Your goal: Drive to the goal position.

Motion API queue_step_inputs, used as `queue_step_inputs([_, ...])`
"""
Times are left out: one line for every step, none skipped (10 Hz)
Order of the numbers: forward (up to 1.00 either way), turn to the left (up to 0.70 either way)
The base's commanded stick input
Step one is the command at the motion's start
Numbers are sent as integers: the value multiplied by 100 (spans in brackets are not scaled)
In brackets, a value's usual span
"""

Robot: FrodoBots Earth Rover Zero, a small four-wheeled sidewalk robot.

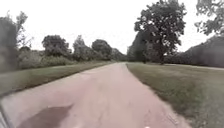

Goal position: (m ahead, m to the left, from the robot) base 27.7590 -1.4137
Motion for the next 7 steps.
queue_step_inputs([70, 0])
queue_step_inputs([70, 0])
queue_step_inputs([70, 0])
queue_step_inputs([70, 0])
queue_step_inputs([70, 0])
queue_step_inputs([70, 0])
queue_step_inputs([70, 0])
